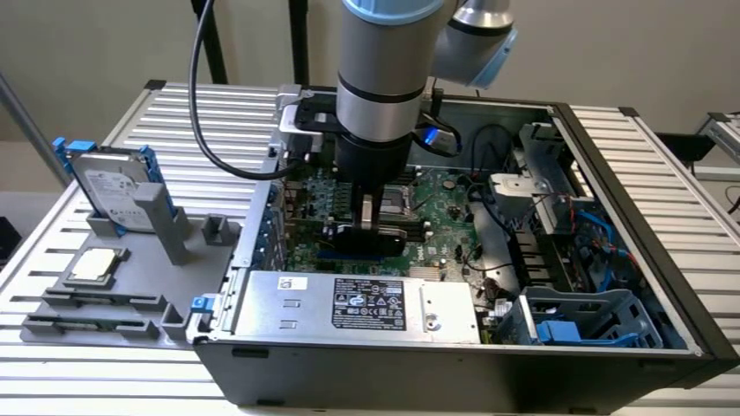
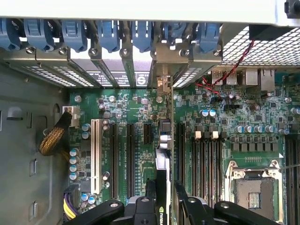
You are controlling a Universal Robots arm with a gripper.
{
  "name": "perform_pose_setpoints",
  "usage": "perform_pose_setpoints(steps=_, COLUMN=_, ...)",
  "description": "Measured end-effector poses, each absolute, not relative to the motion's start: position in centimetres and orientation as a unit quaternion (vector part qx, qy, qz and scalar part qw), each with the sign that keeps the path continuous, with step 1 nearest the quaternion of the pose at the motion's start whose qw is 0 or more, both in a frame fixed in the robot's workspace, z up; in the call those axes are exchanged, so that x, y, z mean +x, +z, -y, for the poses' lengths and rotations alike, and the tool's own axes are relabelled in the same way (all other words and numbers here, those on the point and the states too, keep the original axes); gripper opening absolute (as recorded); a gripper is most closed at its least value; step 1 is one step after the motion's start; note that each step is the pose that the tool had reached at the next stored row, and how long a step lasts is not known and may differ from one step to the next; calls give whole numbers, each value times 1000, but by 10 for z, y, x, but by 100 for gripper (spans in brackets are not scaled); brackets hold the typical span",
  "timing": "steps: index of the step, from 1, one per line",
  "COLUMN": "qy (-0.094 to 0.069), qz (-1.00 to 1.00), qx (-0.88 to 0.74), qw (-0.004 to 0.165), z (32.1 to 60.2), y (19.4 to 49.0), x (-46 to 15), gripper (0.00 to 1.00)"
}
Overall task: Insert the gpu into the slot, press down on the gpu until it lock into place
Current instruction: 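Insert the gpu into the slot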
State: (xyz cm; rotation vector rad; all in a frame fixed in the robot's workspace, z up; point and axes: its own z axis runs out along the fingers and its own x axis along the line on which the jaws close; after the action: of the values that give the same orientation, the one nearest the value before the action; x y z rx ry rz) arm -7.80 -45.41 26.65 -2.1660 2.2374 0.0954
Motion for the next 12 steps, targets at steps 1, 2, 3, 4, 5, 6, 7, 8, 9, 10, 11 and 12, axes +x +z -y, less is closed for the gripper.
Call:
perform_pose_setpoints(steps=1, qy=31, qz=-718, qx=-696, qw=13, z=454, y=266, x=-78, gripper=26)
perform_pose_setpoints(steps=2, qy=31, qz=-717, qx=-696, qw=13, z=454, y=266, x=-78, gripper=26)
perform_pose_setpoints(steps=3, qy=31, qz=-716, qx=-698, qw=13, z=454, y=266, x=-78, gripper=26)
perform_pose_setpoints(steps=4, qy=31, qz=-715, qx=-699, qw=13, z=454, y=266, x=-78, gripper=26)
perform_pose_setpoints(steps=5, qy=31, qz=-714, qx=-700, qw=13, z=453, y=266, x=-78, gripper=26)
perform_pose_setpoints(steps=6, qy=31, qz=-713, qx=-701, qw=13, z=453, y=266, x=-78, gripper=26)
perform_pose_setpoints(steps=7, qy=31, qz=-712, qx=-701, qw=13, z=453, y=266, x=-78, gripper=26)
perform_pose_setpoints(steps=8, qy=31, qz=-712, qx=-701, qw=13, z=453, y=266, x=-78, gripper=26)
perform_pose_setpoints(steps=9, qy=31, qz=-712, qx=-701, qw=13, z=453, y=266, x=-78, gripper=26)
perform_pose_setpoints(steps=10, qy=31, qz=-712, qx=-701, qw=13, z=453, y=266, x=-78, gripper=26)
perform_pose_setpoints(steps=11, qy=31, qz=-712, qx=-701, qw=13, z=453, y=266, x=-78, gripper=26)
perform_pose_setpoints(steps=12, qy=31, qz=-712, qx=-701, qw=13, z=453, y=266, x=-78, gripper=26)
